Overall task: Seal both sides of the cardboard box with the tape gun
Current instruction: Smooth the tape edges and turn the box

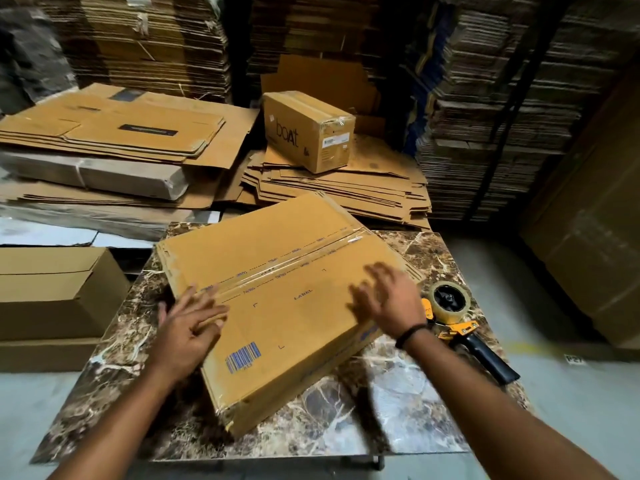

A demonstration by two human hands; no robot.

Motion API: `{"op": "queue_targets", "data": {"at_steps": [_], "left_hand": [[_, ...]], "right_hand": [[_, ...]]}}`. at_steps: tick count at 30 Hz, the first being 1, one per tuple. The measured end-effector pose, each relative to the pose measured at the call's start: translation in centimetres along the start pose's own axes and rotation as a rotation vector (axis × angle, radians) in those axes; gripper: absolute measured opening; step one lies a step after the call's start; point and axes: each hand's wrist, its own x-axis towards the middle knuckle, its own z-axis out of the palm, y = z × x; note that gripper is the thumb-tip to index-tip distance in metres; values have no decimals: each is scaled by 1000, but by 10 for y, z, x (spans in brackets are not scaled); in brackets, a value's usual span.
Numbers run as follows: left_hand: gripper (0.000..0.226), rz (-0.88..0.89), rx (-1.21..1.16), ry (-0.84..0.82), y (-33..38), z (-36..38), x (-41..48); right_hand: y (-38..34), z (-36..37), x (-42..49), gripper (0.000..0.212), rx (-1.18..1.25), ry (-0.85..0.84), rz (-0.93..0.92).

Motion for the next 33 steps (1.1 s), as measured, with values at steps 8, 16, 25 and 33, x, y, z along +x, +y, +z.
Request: {"op": "queue_targets", "data": {"at_steps": [8,16,25,33], "left_hand": [[81,-509,-24,13,20,21,4],[74,-348,36,-155,-42,-17,61],[64,84,597,-226,19,32,87],[48,210,573,-412,34,65,97]], "right_hand": [[55,-10,46,67,224,-195,468],[19,-8,-57,76,195,-63,472],[-49,7,4,70,-241,-302,49],[-114,60,54,55,-254,-535,-250]]}}
